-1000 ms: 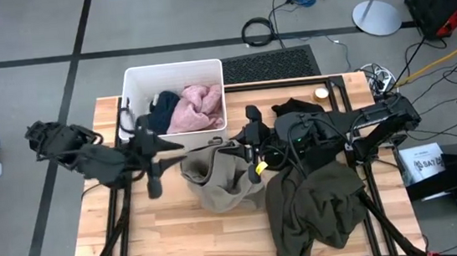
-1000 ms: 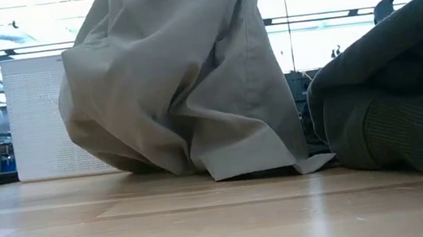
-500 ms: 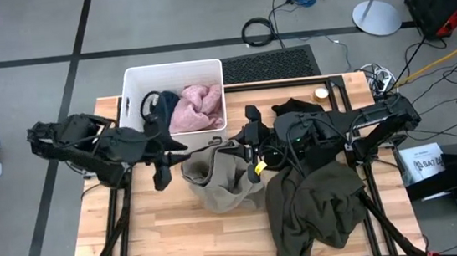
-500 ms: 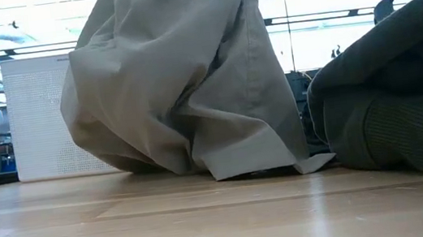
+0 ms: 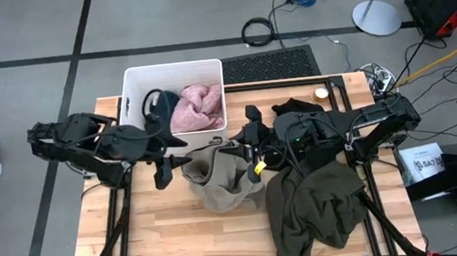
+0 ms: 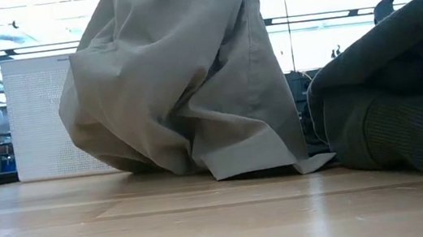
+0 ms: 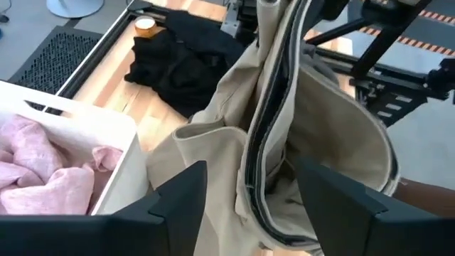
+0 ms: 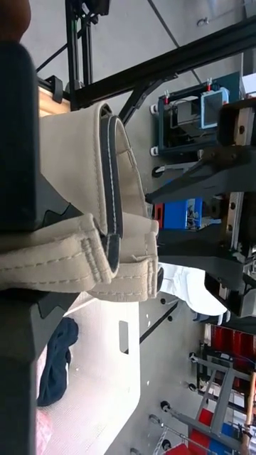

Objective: Sort clothes
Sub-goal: Put the brown shorts into the white laundry bin

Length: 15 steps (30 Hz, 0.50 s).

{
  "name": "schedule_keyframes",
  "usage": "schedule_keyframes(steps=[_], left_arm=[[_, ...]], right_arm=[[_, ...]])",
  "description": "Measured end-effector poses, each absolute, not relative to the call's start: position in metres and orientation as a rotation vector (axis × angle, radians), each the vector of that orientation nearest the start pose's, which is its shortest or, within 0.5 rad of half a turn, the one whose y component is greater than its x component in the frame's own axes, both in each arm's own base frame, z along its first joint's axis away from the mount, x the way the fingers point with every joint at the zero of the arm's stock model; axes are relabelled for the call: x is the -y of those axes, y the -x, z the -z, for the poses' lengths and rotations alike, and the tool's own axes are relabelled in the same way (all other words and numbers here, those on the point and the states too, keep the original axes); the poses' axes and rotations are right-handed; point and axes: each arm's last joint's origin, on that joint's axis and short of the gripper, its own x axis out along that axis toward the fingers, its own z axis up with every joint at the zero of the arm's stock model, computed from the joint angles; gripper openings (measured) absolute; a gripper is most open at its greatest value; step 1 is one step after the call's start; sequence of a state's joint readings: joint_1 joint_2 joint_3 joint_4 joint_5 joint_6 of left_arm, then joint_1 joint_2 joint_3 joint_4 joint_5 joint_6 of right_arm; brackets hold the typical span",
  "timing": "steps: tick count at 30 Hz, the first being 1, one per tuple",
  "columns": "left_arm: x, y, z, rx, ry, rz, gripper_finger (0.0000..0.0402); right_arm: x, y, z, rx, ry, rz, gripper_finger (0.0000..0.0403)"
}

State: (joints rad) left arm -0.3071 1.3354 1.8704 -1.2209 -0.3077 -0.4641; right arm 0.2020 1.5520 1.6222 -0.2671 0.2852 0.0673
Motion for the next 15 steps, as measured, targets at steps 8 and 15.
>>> schedule_keyframes(steps=[8,15], left_arm=[[0.063,-0.226,-0.456,-0.725,0.215,-0.154,0.0231],[0.069,-0.236,-0.449,-0.787,0.22,-0.067,0.0208]], right_arm=[[-0.062,-0.344,-0.426,-0.181,-0.021,0.087,0.0034],[-0.063,-0.343,-0.426,-0.182,-0.021,0.083,0.0034]])
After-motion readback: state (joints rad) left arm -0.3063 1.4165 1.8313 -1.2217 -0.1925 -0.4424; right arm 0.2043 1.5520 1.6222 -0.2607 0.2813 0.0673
